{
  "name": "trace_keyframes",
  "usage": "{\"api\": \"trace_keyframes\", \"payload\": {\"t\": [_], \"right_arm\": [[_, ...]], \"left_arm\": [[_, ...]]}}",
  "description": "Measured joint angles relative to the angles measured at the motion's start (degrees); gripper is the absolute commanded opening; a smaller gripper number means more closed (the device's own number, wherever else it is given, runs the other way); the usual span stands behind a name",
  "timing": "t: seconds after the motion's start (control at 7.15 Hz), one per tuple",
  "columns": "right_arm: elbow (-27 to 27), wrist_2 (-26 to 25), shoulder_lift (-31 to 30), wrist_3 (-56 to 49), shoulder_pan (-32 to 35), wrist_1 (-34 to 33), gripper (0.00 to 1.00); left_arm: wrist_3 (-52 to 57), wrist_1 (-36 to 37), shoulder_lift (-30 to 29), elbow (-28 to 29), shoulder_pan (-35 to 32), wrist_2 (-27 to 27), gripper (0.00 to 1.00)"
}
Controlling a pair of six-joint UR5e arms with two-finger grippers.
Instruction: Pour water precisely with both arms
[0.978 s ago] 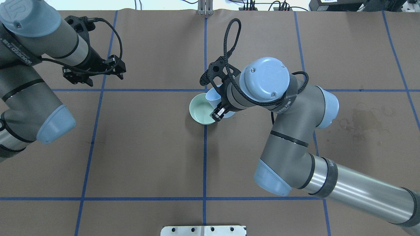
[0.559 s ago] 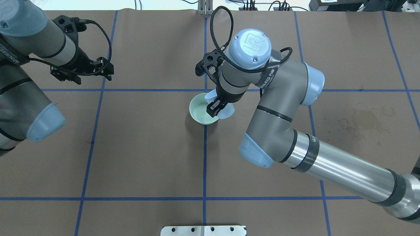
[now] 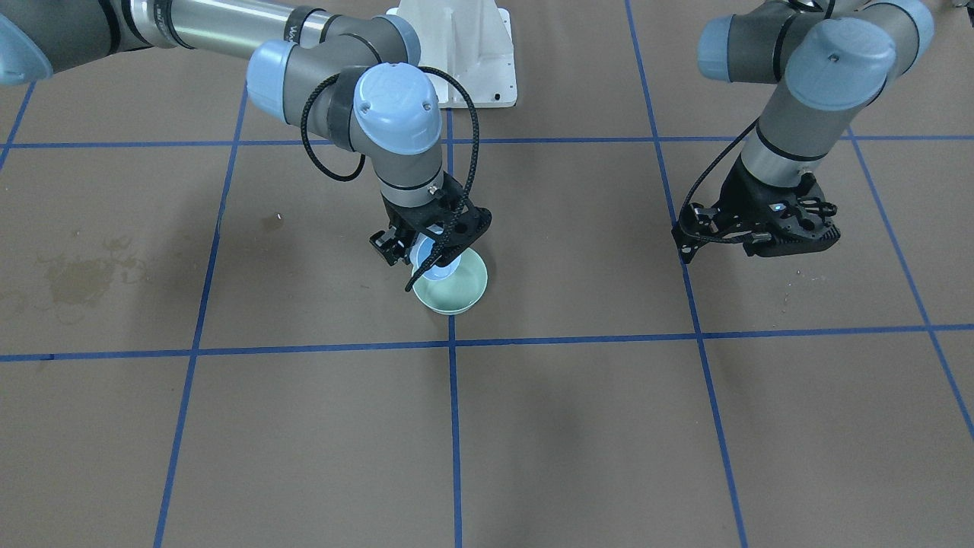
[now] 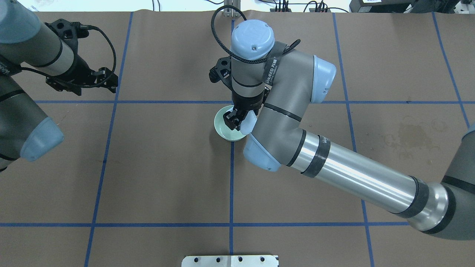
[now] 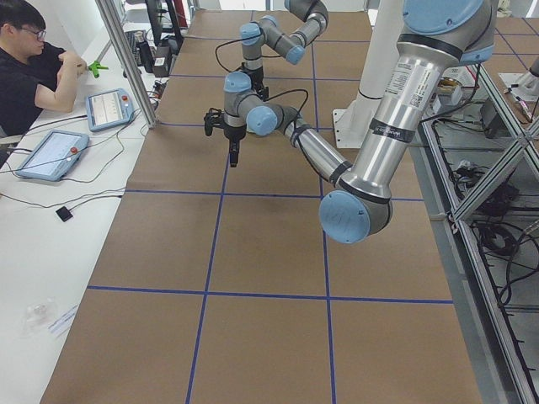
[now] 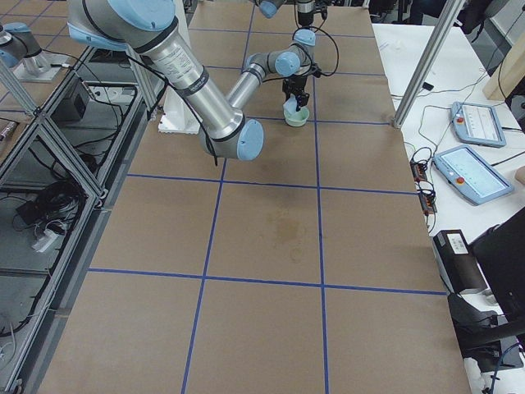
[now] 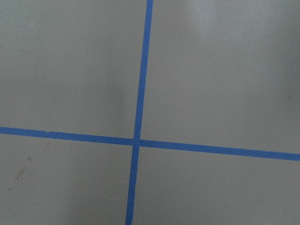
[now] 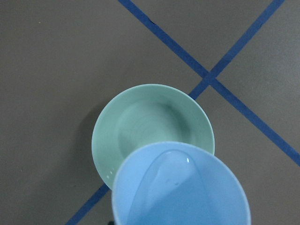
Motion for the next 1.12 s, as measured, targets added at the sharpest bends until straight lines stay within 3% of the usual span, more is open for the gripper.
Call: {"api": "trace_keyframes", "payload": {"t": [1.12], "right_arm": [[-3.95, -0.07, 4.59, -10.82, -1.00, -15.57, 0.00]], "left_arm": [[1.10, -0.04, 0.11, 0.42, -1.12, -0.11, 1.00]]}}
